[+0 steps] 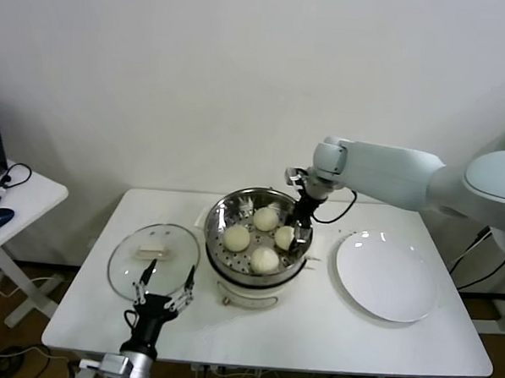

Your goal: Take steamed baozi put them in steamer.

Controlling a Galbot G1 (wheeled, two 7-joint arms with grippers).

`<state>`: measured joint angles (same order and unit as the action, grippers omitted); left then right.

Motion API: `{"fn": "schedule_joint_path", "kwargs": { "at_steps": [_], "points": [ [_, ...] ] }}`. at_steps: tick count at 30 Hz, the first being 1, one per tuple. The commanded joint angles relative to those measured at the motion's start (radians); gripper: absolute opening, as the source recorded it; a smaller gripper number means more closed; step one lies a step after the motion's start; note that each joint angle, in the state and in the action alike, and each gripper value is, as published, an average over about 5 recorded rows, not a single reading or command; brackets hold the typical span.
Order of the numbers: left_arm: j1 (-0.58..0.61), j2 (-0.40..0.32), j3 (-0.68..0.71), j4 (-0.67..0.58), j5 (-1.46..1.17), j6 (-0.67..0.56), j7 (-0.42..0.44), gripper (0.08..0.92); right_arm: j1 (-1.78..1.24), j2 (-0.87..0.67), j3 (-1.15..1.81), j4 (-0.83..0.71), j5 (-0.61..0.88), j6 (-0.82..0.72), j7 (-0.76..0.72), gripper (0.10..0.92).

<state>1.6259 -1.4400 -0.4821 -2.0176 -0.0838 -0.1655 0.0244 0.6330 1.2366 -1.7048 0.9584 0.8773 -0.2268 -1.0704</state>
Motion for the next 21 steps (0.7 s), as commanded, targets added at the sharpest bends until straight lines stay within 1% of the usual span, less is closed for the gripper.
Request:
{"fn": "schedule_joint_path", "kwargs": {
  "at_steps": [1,4,10,14,17,21],
  "points": [
    [-0.001,0.001,0.0,0.001,0.0,0.0,0.0,0.823,0.001,-0.002,0.005,0.005,-0.002,0.001,0.0,0.792],
    [-0.002,0.001,0.0,0.001,0.0,0.0,0.0,0.823,0.008,-0.004,0.013,0.004,0.0,0.001,-0.005,0.818],
    [-0.005,0.003,-0.001,0.001,0.0,0.002,0.0,0.823,0.052,-0.023,0.049,0.009,0.023,0.004,-0.025,0.823],
    [-0.009,0.005,-0.004,0.003,0.001,0.004,0.0,0.823,0.089,-0.071,0.104,0.033,0.035,0.009,-0.024,0.823],
    [-0.015,0.006,-0.014,0.006,0.001,0.007,0.0,0.823,0.074,-0.134,0.217,0.063,0.006,0.025,0.019,0.823],
    [-0.023,0.011,-0.028,0.005,0.002,0.011,-0.002,0.823,0.014,-0.235,0.393,0.127,-0.054,0.029,0.122,0.823]
  ]
}}
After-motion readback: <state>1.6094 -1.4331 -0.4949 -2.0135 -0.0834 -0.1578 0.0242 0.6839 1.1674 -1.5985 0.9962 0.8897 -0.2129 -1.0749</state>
